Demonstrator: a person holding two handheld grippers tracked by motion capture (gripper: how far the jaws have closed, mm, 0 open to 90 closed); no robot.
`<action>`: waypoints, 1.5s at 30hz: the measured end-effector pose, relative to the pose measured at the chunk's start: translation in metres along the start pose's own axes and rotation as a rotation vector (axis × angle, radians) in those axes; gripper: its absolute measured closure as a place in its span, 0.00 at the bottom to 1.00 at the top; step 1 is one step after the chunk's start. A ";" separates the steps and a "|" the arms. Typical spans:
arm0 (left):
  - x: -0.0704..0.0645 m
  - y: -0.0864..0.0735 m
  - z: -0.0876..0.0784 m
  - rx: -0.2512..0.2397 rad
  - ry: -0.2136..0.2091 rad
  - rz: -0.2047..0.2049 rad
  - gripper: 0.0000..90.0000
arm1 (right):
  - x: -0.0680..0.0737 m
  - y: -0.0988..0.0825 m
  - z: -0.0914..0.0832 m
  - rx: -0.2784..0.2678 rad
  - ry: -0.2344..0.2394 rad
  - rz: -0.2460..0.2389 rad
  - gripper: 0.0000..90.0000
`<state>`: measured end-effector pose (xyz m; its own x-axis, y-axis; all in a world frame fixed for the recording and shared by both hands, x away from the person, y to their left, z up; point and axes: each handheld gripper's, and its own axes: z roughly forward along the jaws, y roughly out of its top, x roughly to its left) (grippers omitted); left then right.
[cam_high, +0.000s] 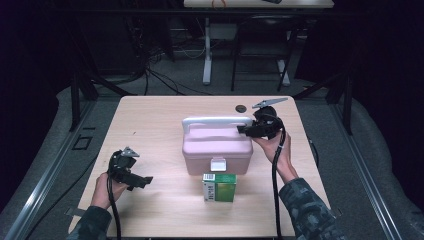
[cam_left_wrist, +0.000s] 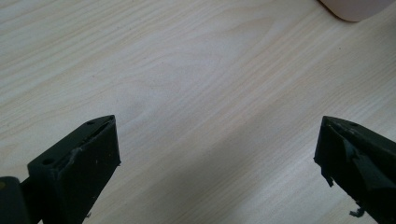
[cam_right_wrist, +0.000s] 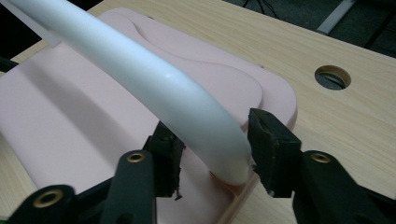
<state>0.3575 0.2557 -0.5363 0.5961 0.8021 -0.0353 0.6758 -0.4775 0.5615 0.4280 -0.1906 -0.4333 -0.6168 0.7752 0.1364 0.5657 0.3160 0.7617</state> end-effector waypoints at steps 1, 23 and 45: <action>0.000 0.000 0.000 0.000 0.000 0.000 0.00 | 0.000 0.000 0.000 0.000 0.000 0.000 0.58; 0.000 -0.002 0.000 0.011 0.000 -0.005 0.00 | -0.002 -0.027 -0.073 0.167 -0.023 -0.144 0.07; 0.000 -0.001 -0.002 0.010 0.013 -0.007 0.00 | 0.046 -0.042 -0.083 0.365 0.062 -0.317 0.00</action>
<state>0.3557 0.2565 -0.5356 0.5858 0.8100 -0.0283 0.6842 -0.4755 0.5529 0.3305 -0.2137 -0.4060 -0.8150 0.5790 -0.0207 0.4925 0.7112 0.5017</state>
